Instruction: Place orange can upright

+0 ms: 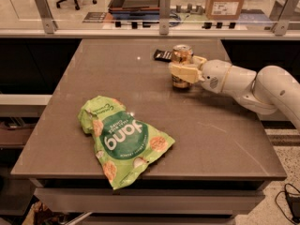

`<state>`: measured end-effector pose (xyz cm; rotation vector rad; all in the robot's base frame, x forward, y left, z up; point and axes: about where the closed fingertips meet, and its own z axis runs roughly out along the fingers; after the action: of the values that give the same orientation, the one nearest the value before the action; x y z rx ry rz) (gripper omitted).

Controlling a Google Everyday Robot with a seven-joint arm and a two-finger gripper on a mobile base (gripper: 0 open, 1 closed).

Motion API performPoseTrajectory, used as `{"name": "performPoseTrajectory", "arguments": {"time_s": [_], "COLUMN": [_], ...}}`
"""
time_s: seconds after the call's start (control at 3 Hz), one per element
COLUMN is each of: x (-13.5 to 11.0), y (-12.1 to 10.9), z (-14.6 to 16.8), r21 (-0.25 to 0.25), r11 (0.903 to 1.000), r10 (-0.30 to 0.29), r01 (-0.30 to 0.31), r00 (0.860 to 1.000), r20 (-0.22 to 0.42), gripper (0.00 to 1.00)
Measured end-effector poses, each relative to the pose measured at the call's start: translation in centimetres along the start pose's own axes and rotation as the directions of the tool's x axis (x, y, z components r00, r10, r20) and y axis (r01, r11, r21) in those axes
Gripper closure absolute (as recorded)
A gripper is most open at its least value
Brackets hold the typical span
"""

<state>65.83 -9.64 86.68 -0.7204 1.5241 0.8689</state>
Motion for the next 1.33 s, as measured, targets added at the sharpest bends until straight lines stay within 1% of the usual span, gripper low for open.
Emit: {"name": "performPoseTrajectory", "arguments": {"time_s": [0.33, 0.67, 1.33], "x": [-0.35, -0.63, -0.66], "y": [0.03, 0.07, 0.25], "z": [0.01, 0.0, 0.25], "r21": [0.0, 0.0, -0.005], "r11": [1.0, 1.0, 1.0], "r10": [0.004, 0.004, 0.003], "r01": [-0.004, -0.004, -0.003], "r00": [1.0, 1.0, 1.0], "r20": [-0.001, 0.0, -0.001], "gripper": [1.0, 0.83, 0.36]}}
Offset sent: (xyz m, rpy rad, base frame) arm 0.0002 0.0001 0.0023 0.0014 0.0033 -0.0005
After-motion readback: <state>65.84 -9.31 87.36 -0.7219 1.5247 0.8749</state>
